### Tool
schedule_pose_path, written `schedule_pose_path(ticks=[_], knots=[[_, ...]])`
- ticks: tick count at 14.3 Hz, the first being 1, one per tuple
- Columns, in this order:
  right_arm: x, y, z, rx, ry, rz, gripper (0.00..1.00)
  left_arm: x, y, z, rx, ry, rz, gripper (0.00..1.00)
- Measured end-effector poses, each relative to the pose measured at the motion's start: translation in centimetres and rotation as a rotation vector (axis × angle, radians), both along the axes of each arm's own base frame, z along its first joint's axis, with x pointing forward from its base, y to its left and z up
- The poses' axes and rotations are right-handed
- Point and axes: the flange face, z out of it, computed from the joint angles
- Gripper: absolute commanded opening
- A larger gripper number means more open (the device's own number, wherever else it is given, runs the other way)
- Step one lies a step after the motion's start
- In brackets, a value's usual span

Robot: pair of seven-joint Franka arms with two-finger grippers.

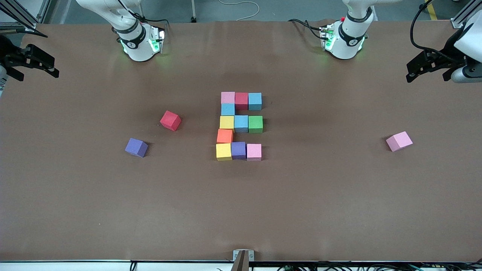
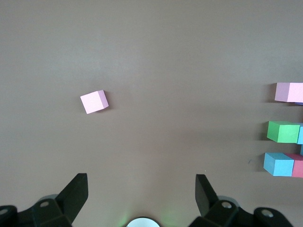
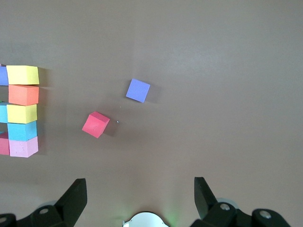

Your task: Arrange 11 blocks into digit 3

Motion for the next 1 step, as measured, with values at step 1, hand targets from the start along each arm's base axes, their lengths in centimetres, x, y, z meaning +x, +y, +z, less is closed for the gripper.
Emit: schedule_pose_path(ticks=[1], knots=[[0.0,0.0,0.0,0.0,0.0,0.0,1.0,-0.09,0.0,0.24,0.0,-0.005,0.0,1.0]])
